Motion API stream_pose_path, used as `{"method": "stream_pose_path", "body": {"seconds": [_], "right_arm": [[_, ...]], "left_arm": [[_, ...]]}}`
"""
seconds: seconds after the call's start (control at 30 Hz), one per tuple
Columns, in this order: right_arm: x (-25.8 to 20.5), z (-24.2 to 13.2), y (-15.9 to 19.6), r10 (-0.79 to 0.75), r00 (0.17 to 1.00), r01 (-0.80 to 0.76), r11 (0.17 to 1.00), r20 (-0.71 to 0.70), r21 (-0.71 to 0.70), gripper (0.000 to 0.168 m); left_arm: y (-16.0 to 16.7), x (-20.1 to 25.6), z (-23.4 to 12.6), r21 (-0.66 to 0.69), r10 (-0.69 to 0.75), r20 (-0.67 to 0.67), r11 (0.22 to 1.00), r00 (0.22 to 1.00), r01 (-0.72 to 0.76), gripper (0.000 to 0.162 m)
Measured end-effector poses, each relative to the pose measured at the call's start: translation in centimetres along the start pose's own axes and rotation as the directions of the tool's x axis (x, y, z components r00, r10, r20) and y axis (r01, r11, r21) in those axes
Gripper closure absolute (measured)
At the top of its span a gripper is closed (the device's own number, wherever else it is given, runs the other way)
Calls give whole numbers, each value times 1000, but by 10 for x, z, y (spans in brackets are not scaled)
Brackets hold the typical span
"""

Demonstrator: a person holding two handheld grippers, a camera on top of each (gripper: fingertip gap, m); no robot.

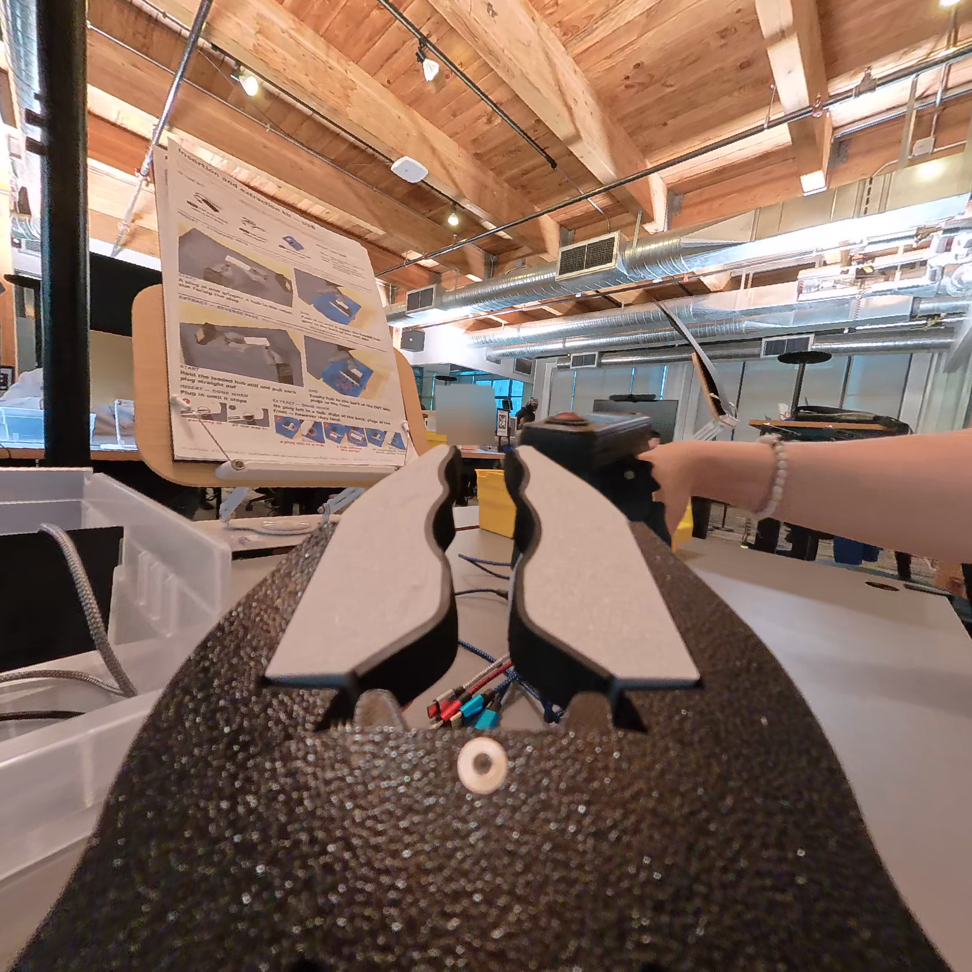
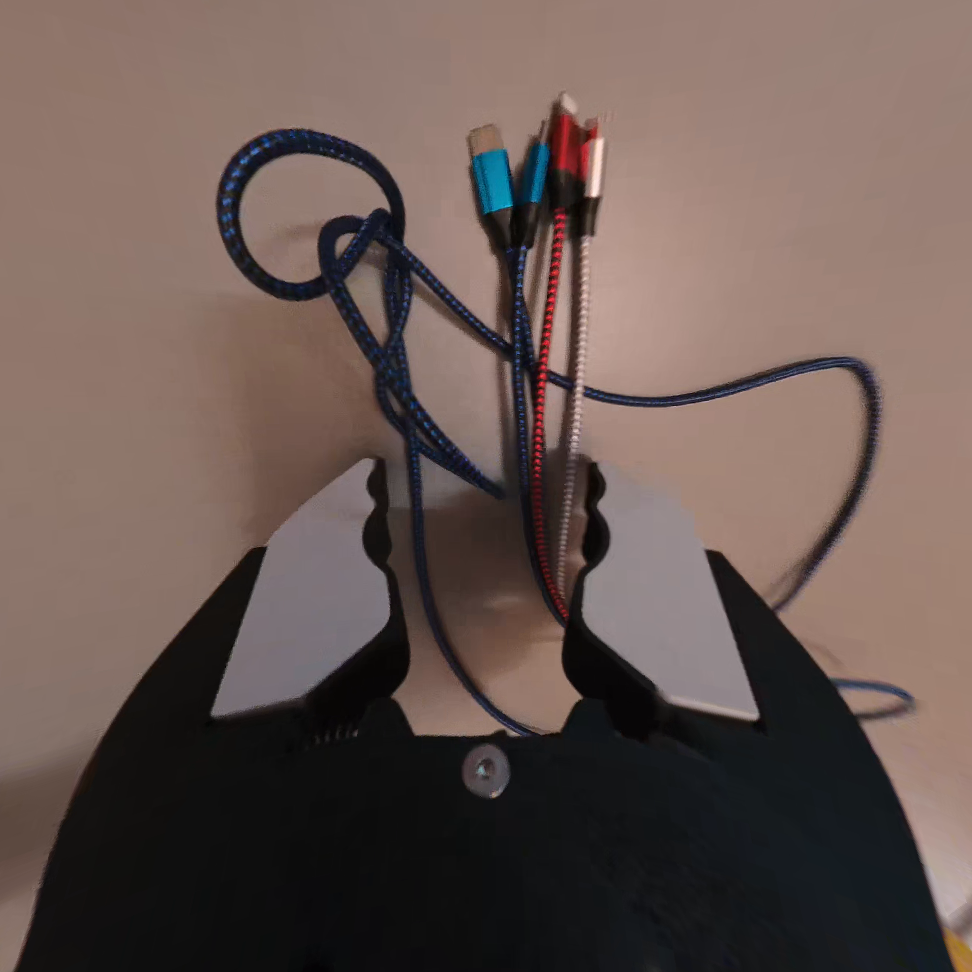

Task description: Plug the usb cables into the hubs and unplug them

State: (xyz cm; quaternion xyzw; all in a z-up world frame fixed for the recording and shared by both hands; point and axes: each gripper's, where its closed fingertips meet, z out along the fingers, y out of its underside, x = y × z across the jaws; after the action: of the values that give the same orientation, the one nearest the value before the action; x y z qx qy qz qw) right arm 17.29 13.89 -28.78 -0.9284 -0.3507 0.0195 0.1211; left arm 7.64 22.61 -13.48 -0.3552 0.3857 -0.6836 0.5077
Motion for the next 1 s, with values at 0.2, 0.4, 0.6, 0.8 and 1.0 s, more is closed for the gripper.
{"method": "stream_pose_path", "body": {"seconds": [0.2,0.4,0.6,0.8,1.0], "right_arm": [[10,1,-1,47,998,-49,997,44,61,151],[-1,-18,2,-22,1000,23,998,-16,66,157],[26,-151,-4,84,971,-9,950,-225,314,158],[70,-318,80,257,749,-57,943,-610,328,158],[87,-360,202,424,604,-267,906,-675,330,158]], "left_arm": [[-2,-4,-2,14,-35,-9,999,999,35,146],[-3,-5,-3,21,-40,-7,999,999,40,146],[-4,-6,-4,30,-47,2,998,999,47,146],[-4,-7,-4,29,-52,1,998,999,52,146],[-4,-8,-4,32,-65,2,997,998,65,146]]}}
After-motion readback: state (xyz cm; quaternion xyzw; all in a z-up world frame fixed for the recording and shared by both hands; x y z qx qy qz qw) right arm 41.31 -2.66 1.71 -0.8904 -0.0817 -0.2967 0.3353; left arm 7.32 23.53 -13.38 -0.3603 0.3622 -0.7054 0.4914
